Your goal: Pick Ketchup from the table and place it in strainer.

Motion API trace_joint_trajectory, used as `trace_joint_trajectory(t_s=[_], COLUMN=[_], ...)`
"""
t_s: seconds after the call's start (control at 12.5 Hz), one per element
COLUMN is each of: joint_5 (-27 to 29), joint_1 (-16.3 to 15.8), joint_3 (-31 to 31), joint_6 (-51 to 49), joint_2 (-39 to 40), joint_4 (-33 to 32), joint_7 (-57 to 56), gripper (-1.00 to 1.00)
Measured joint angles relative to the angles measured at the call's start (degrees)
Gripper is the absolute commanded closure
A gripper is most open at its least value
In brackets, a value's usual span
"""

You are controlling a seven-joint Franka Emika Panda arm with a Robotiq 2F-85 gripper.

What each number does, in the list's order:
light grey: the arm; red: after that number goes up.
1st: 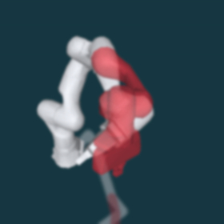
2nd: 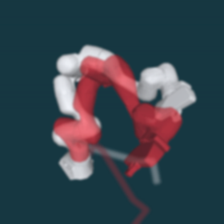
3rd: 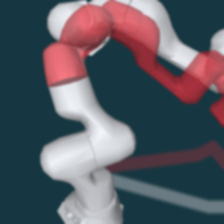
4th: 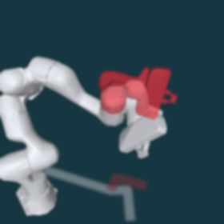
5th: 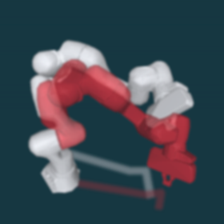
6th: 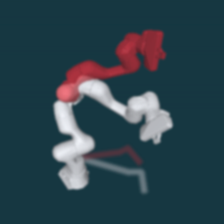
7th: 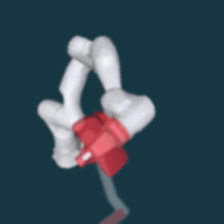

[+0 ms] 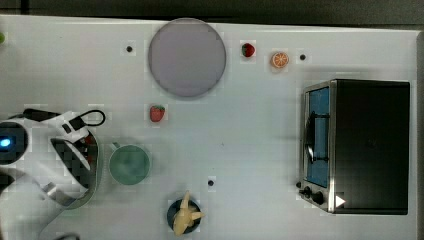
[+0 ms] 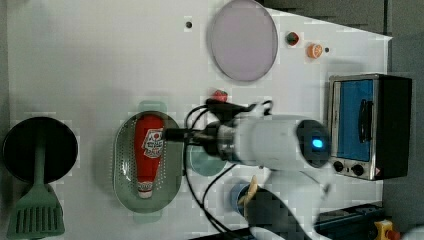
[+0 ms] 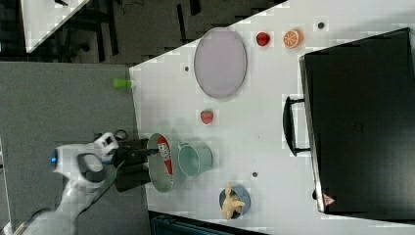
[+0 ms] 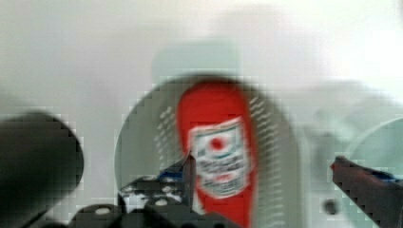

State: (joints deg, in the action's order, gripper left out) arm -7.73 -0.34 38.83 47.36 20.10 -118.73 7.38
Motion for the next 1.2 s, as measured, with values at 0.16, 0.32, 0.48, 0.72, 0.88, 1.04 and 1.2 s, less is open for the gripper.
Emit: trace_joint_trajectory(t_s=[0.16,0.32,0.48,0.72,0.88,1.04,1.2], joint_5=[-0.4,-0.4,1.6,4.7,6.0,6.8,6.5], joint_1=[2.5,5.9,7.3,9.5,12.1,14.2,15.4], joint_3=[0.1,-0.6,-4.5,-12.9,-18.5,-23.3,-26.8], joint_6=[-5.4,-12.4,-20.0,-27.4,-31.7,-36.0,-41.7], joint_2=[-7.8,-15.6,-21.0,-26.2,-26.9,-26.2,-26.0], joint_4=[1.8,4.1,7.9,10.4,12.3,14.8,16.3], joint_7=[1.0,2.0,2.2,2.4,2.4,2.4,2.4], gripper=[-1.0,-1.0,-1.0,-1.0,-1.0,-1.0,-1.0])
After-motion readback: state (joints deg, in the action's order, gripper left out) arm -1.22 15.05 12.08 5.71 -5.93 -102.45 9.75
